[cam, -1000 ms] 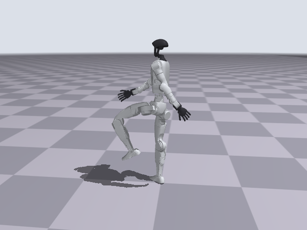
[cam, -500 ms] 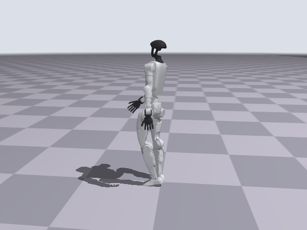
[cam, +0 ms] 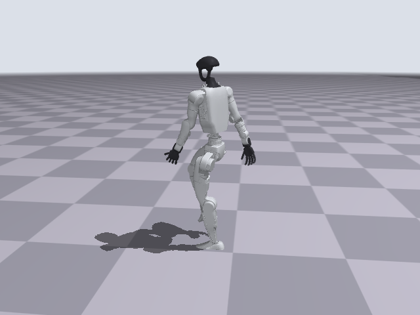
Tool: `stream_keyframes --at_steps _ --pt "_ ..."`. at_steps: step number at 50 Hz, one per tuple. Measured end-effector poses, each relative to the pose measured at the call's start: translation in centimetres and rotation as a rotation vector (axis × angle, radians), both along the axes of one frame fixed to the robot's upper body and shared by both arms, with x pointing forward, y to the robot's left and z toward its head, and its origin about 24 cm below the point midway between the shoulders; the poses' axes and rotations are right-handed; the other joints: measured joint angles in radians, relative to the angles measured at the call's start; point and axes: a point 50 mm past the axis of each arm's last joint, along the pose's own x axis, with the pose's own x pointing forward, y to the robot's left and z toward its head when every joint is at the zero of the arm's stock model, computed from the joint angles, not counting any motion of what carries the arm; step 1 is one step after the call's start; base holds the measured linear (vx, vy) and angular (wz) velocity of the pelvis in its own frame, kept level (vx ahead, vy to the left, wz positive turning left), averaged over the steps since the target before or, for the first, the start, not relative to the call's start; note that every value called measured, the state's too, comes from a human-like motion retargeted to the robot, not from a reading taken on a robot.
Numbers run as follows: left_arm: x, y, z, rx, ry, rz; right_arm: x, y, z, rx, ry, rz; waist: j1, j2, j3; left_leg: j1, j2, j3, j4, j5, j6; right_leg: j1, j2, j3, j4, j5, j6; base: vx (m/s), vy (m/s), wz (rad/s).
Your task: Upper body actions
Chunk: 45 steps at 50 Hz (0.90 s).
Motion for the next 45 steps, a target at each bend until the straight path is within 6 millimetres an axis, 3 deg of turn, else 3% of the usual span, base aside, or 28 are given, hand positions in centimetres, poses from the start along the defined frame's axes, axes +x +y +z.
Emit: stream_keyframes --at_steps 3,7,10,12,15,19,24,28,31,35,40,45 --pt "5.3 0.6 4.4 0.131 -0.235 -0.066 -5.4 -1.0 1.6 -0.048 0.194 -0.065 -0.082 0.018 0.026 0.0 0.019 -0.049 0.003 0.013 0.007 -0.145 0.01 -0.005 0.083 -0.042 -0.01 0.05 0.04 0.83" --pt "9.3 0.4 9.3 0.236 -0.464 -0.143 -11.1 -1.0 3.8 -0.142 0.351 -0.225 -0.109 0.031 0.034 -0.008 0.04 -0.068 0.024 0.012 0.01 -0.2 0.016 -0.05 0.057 -0.079 -0.043 0.08 -0.03 0.23" --pt "10.5 0.5 11.2 0.281 -0.54 -0.16 -12.5 -0.3 4.3 -0.192 0.357 -0.334 -0.096 0.02 0.035 -0.002 0.045 -0.051 0.028 0.007 0.004 -0.156 0.043 -0.044 -0.016 -0.075 -0.036 0.02 -0.04 -0.29" --pt "10.5 0.9 11.3 0.289 -0.536 -0.144 -12.1 0.2 3.9 -0.183 0.324 -0.371 -0.086 0.012 0.024 0.001 0.046 -0.033 0.019 0.009 -0.005 -0.092 0.063 -0.037 -0.078 -0.063 -0.017 0.02 0.0 -0.49" --pt "9.5 1.1 9.7 0.284 -0.474 -0.128 -10.5 1.0 2.9 -0.121 0.274 -0.372 -0.058 0.014 -0.001 0.002 0.053 -0.003 0.001 0.012 -0.018 0.039 0.086 -0.041 -0.195 -0.034 0.019 0.05 0.03 -0.59" --pt "5.9 0.2 5.4 0.235 -0.313 -0.138 -6.8 1.7 1.3 -0.029 0.185 -0.274 0.022 0.033 -0.059 0.001 0.062 0.061 -0.022 0.01 -0.036 0.237 0.167 -0.025 -0.439 0.03 0.07 0.08 0.02 -0.86" --pt "0.3 -1.3 0.5 0.103 -0.093 -0.157 0.7 2.7 -0.8 0.062 -0.002 -0.052 0.094 0.044 -0.11 -0.007 0.057 0.123 -0.036 0.007 -0.057 0.478 0.278 0.084 -0.821 0.1 0.153 -0.04 0.0 -0.66" --pt "-3.1 -2.2 -1.7 0.033 0.038 -0.183 6.9 3.2 -1.4 0.063 -0.172 0.105 0.149 0.02 -0.124 -0.008 0.014 0.151 -0.047 0.015 -0.072 0.642 0.281 0.122 -1.084 0.114 0.172 -0.12 -0.02 -0.27" --pt "-5.1 -2.3 -2.8 0.029 0.122 -0.209 10.1 3.5 -1.3 0.068 -0.272 0.202 0.193 0.001 -0.143 -0.019 -0.017 0.157 -0.056 0.022 -0.079 0.723 0.259 0.062 -1.22 0.011 0.193 -0.14 -0.09 -0.01" --pt "-6.5 -1.9 -3.5 0.05 0.188 -0.239 12.4 4.0 -1.1 0.072 -0.344 0.268 0.245 -0.014 -0.144 -0.018 -0.035 0.145 -0.072 0.035 -0.091 0.766 0.256 0.008 -1.322 -0.082 0.164 -0.19 -0.12 0.18" --pt "-7.9 -0.7 -4.1 0.072 0.246 -0.262 13.0 5.0 -1.2 0.1 -0.351 0.241 0.299 -0.023 -0.156 -0.017 -0.028 0.148 -0.091 0.047 -0.119 0.765 0.273 -0.011 -1.362 -0.127 0.13 -0.2 -0.1 -0.06" --pt "-12.5 1.6 -5.4 0.125 0.445 -0.321 13.5 6.3 -1.3 0.156 -0.344 0.218 0.304 -0.015 -0.168 -0.03 0.009 0.135 -0.025 0.02 -0.152 0.766 0.295 -0.008 -1.345 -0.171 0.111 -0.23 -0.05 0.1"
